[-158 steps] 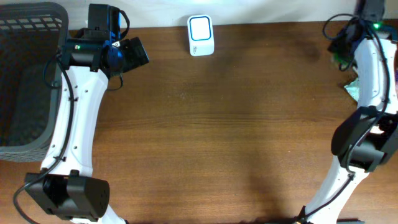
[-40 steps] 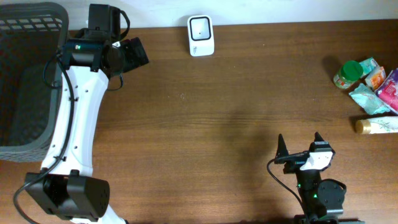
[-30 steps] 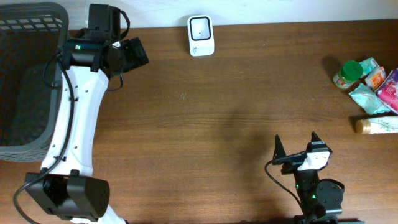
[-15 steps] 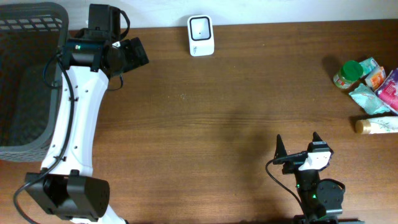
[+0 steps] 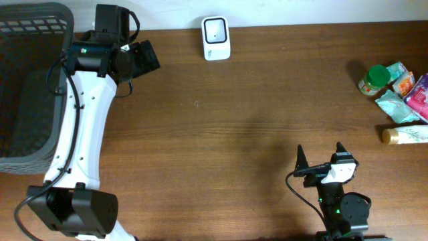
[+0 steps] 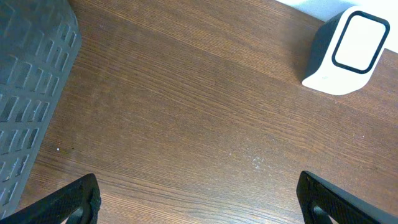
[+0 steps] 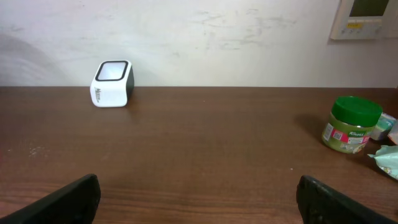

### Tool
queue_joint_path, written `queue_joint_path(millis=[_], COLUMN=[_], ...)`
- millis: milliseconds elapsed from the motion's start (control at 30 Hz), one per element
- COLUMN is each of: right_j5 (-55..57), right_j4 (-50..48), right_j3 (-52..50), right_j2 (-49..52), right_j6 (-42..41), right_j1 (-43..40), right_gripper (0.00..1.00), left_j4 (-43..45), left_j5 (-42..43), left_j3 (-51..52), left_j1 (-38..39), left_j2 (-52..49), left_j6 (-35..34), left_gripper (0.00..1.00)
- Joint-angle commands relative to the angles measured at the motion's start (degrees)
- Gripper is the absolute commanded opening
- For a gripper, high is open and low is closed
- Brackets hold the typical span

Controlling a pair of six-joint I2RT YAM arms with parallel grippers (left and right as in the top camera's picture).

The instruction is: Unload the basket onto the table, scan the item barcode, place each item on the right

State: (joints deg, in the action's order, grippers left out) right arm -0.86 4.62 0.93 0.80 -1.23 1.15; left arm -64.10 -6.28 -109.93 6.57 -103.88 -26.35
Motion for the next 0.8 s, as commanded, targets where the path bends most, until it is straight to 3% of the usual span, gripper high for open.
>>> queue_joint_path(millis=[0, 200, 367, 467, 567, 733, 767], right_j5=[0.5, 0.5, 0.5, 0.5, 0.5, 0.5, 0.5], right_j4=[-0.1, -0.1, -0.1, -0.1, -0.1, -0.1, -0.1], right_j3=[-0.6, -0.6, -0.6, -0.6, -0.6, -0.6, -0.6], right_j2=[-0.6, -0.6, -0.6, -0.6, -0.6, -0.6, -0.6], right_j6=[0.3, 0.3, 0.3, 0.3, 0.3, 0.3, 0.3], right_j1=[-0.4, -0.4, -0.4, -0.4, -0.4, -0.4, -0.4], right_gripper=[0.99, 0.99, 0.99, 0.99, 0.99, 0.99, 0.99], left_j4=[-0.1, -1.8, -8.8, 0.9, 13.1, 28.9, 30.0], left_j5=[-0.4, -0.5, 0.9, 0.9, 0.9, 0.8, 0.6], left_j3=[0.1, 0.1, 2.3, 12.7, 29.6, 55.0, 58.3], left_j1=[0.0, 0.0, 0.5, 3.2, 5.5, 8.4, 8.3], left_j2=[-0.4, -0.4, 1.6, 7.5, 15.7, 31.3, 33.9], left_j6=[1.0, 1.0, 0.9, 1.0, 3.5, 20.2, 20.5], left_gripper=[0.99, 0.99, 0.99, 0.99, 0.99, 0.99, 0.99])
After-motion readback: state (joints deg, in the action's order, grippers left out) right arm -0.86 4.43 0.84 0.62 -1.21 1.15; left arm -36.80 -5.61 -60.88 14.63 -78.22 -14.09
